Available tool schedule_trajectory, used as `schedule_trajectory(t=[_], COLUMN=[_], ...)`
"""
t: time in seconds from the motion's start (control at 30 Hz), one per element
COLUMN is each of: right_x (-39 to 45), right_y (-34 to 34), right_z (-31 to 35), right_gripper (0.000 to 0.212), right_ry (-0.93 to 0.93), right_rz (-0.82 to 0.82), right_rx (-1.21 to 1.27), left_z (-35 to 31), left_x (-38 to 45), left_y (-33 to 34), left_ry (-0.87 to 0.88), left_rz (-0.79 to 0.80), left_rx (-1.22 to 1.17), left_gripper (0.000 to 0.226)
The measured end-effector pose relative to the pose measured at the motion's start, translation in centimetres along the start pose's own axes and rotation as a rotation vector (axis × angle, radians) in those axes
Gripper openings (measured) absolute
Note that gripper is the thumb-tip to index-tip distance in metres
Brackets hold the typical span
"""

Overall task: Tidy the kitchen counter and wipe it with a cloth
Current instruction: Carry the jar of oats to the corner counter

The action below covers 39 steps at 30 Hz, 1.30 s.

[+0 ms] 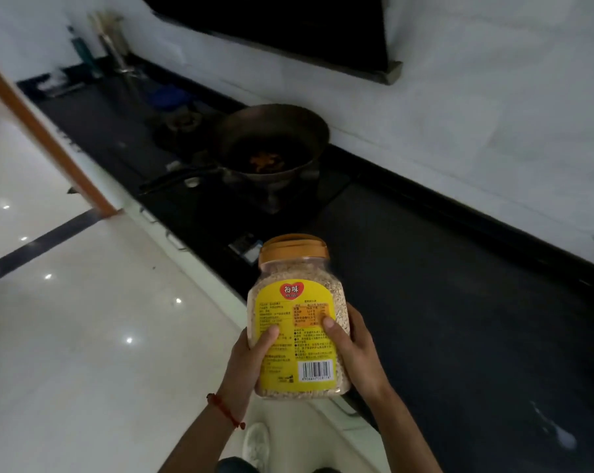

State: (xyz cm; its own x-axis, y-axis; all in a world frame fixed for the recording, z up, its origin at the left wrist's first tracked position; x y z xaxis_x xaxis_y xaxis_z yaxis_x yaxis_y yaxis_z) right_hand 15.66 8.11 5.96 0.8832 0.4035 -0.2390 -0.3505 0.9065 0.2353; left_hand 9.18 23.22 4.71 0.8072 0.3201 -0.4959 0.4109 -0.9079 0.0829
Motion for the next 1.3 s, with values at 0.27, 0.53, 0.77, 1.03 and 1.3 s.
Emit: schedule_trajectory(t=[0.27, 0.53, 0.77, 1.03, 1.3], right_x=[2.4, 5.4, 7.8, 16.6, 30.3], right_y=[14.8, 35.1, 50.5, 61.0, 73.7], right_z=[-2.1, -8.2, -12.9, -14.4, -13.8], right_gripper=[0.08, 0.099, 0.113, 0.104, 0.099], right_ry=[0.032, 0.084, 0.123, 0.101, 0.091], right_rz=[0.292, 0.602, 0.743, 0.756, 0.82], right_rx=[-0.124, -0.335, -0.413, -0.422, -0.43], left_z=[-0.9, -0.3, -1.2, -4.7, -12.4], left_x=[-3.9, -6.2, -6.6, 1.1, 12.3], left_y=[-14.1, -33.3, -48.0, -58.6, -69.8], left_ry=[0.074, 0.088, 0.089, 0.045, 0.066], left_rz=[-0.252, -0.479, -0.611, -0.618, -0.63], left_rx=[-0.173, -0.306, -0.338, -0.34, -0.351], left_gripper=[0.097, 0.101, 0.095, 0.101, 0.102])
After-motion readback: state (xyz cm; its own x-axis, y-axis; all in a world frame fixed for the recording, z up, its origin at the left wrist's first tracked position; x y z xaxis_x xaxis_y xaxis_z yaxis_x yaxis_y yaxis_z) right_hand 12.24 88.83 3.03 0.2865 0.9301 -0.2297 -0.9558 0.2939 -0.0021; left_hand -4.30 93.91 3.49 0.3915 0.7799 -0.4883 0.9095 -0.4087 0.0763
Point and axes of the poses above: each hand's wrist, its own x-axis towards the middle knuckle, its own y-axis out of the palm, z = x × y, the point moved 8 cm from there along x, towards the middle knuckle, and after that the axes turned 5 degrees about -y, right-handed, at the moved point
